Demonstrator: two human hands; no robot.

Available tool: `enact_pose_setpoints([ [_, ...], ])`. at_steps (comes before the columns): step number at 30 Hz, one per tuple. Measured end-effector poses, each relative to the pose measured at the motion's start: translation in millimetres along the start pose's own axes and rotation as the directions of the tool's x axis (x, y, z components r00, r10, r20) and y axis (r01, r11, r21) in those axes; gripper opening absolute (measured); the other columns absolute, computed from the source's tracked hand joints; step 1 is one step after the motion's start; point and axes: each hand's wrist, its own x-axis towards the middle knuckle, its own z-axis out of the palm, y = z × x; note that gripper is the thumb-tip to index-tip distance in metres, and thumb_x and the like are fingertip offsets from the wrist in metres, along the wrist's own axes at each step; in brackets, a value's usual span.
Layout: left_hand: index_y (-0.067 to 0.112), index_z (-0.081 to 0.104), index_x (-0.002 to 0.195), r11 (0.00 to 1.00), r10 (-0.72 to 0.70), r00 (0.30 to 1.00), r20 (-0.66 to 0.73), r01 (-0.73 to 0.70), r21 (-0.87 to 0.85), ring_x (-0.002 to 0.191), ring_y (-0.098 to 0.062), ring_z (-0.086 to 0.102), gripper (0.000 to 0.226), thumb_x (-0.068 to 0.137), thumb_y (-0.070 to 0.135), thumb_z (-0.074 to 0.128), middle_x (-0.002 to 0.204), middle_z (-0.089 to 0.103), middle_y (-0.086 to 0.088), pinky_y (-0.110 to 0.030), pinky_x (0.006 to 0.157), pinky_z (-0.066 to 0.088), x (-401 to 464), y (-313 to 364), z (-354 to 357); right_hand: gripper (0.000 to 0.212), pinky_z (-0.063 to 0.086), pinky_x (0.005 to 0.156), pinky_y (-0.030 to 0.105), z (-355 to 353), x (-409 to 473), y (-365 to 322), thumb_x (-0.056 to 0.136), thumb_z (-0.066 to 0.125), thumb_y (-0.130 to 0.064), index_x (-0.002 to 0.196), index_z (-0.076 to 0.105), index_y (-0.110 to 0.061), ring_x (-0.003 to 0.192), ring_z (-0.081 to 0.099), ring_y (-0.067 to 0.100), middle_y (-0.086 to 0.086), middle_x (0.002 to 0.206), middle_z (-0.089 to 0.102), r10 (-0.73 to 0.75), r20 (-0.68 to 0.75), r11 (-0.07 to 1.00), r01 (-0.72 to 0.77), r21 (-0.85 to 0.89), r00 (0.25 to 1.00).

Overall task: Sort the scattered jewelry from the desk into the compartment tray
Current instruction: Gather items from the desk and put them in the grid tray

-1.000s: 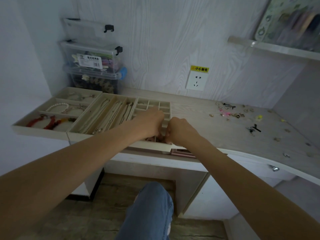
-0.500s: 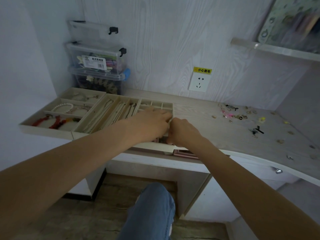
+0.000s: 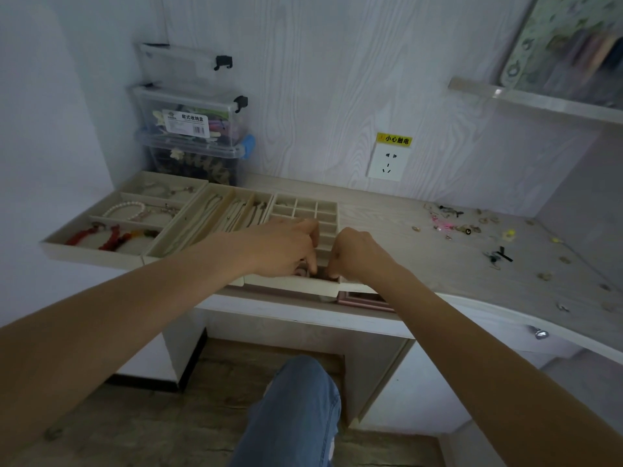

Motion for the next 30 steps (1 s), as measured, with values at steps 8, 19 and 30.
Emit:
enact_pose_setpoints([
  [8,0.031,0.06,0.123,0.996,-0.043,0.996,-0.075,0.038,-0.076,0.113,-0.012,0.04,0.041,0.091,0.007,0.049,0.133,0.037,0.003,-0.025,0.094,0.036,2,0,5,0.022,0.047,0.067,0.026,-16,-8,18,0.092,0.057,-0.016,0.1,0.071,-0.002,0.07,0.06,0.019,0.013,0.092,0.069,-0.058,-0.061,0.976,0.069,0.206,0.996],
  [19,0.029,0.064,0.115,0.932,-0.133,0.982,-0.134,0.078,-0.354,0.098,-0.006,0.045,0.039,0.091,0.002,0.049,0.121,0.044,0.005,-0.016,0.079,0.037,-2,6,9,0.029,0.057,0.076,0.02,-18,-27,40,0.093,0.043,0.01,0.115,0.058,-0.002,0.085,0.067,0.019,0.02,0.101,0.068,-0.13,0.047,0.482,0.022,0.876,0.99],
  [30,0.016,0.059,0.123,0.703,-0.284,0.929,-0.236,0.035,-0.71,0.1,-0.003,0.059,0.029,0.096,0.02,0.049,0.116,0.062,0.005,-0.019,0.092,0.044,-3,15,0,0.011,0.057,0.073,0.021,-17,-28,30,0.089,0.053,0.006,0.092,0.052,-0.005,0.073,0.07,0.014,0.013,0.086,0.069,-0.298,0.029,0.564,0.151,0.812,0.954],
])
